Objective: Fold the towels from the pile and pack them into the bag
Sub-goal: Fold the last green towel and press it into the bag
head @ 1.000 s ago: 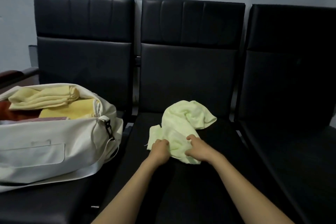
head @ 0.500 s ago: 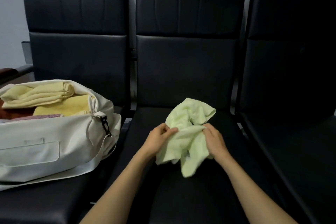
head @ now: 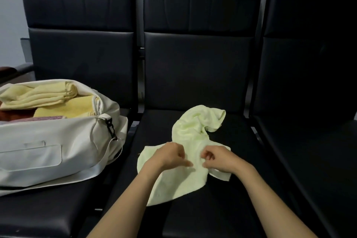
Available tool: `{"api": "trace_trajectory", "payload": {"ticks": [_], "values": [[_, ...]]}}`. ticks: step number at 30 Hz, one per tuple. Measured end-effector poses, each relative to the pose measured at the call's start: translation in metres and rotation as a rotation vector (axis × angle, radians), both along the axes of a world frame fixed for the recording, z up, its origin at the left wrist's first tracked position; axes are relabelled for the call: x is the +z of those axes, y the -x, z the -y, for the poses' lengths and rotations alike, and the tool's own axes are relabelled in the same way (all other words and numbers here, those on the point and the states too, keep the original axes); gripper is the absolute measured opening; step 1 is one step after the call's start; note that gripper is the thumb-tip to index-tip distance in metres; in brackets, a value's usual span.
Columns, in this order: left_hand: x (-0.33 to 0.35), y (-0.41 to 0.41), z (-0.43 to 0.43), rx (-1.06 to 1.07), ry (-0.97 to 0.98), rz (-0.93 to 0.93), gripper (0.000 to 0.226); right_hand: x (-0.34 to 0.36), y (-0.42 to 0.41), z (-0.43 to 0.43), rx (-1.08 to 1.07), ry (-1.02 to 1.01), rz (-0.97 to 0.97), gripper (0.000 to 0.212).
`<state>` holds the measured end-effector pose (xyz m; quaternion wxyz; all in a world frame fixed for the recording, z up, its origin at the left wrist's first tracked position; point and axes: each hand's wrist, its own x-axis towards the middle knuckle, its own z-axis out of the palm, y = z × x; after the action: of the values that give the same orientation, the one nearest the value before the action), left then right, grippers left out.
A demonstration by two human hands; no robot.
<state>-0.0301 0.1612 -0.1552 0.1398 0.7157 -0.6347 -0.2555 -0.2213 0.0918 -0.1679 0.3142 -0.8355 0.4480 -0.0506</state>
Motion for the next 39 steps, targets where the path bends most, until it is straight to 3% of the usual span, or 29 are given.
{"api": "trace_trajectory", "payload": {"ticks": [3, 6, 9, 11, 15, 19, 23, 25, 27, 30, 33, 35, 39], "values": [[-0.002, 0.002, -0.008, -0.11, -0.246, 0.196, 0.053, 0.003, 0.002, -0.004, 0.016, 0.069, -0.129, 0.04], [-0.006, -0.002, -0.009, -0.138, -0.231, 0.268, 0.039, 0.008, 0.01, -0.007, 0.008, 0.063, -0.22, 0.051], [-0.011, -0.008, -0.006, -0.128, -0.097, 0.254, 0.016, 0.004, 0.021, -0.011, -0.005, 0.107, -0.252, 0.035], [-0.011, -0.013, -0.003, -0.017, 0.034, 0.1, 0.012, 0.001, 0.028, -0.014, -0.017, 0.159, -0.205, 0.026], [0.003, -0.018, -0.007, 0.25, 0.227, -0.244, 0.011, -0.002, 0.038, -0.022, 0.012, 0.32, -0.157, 0.028], [0.008, -0.015, -0.019, 0.228, 0.205, -0.356, 0.021, -0.002, 0.039, -0.025, 0.055, 0.294, -0.264, 0.013], [0.011, -0.023, -0.041, -0.02, -0.04, -0.147, 0.058, 0.005, 0.05, -0.026, 0.09, 0.214, -0.349, 0.006], [0.005, -0.033, -0.049, -0.038, -0.058, 0.055, 0.059, 0.011, 0.064, -0.028, 0.084, 0.123, -0.206, 0.006], [-0.001, -0.043, -0.055, -0.042, 0.053, 0.16, 0.03, 0.02, 0.078, -0.032, -0.008, 0.079, 0.085, 0.005], [-0.002, -0.055, -0.062, -0.027, 0.184, 0.193, 0.009, 0.031, 0.091, -0.033, -0.233, 0.039, 0.424, 0.01], [0.0, -0.06, -0.068, -0.002, 0.144, 0.135, 0.002, 0.033, 0.09, -0.035, -0.368, -0.15, 0.61, 0.018], [0.001, -0.06, -0.072, 0.023, 0.085, 0.079, 0.002, 0.032, 0.086, -0.036, -0.391, -0.141, 0.554, 0.021], [0.004, -0.06, -0.079, -0.017, -0.005, 0.059, 0.021, 0.038, 0.078, -0.04, -0.247, -0.066, 0.207, 0.01]]}}
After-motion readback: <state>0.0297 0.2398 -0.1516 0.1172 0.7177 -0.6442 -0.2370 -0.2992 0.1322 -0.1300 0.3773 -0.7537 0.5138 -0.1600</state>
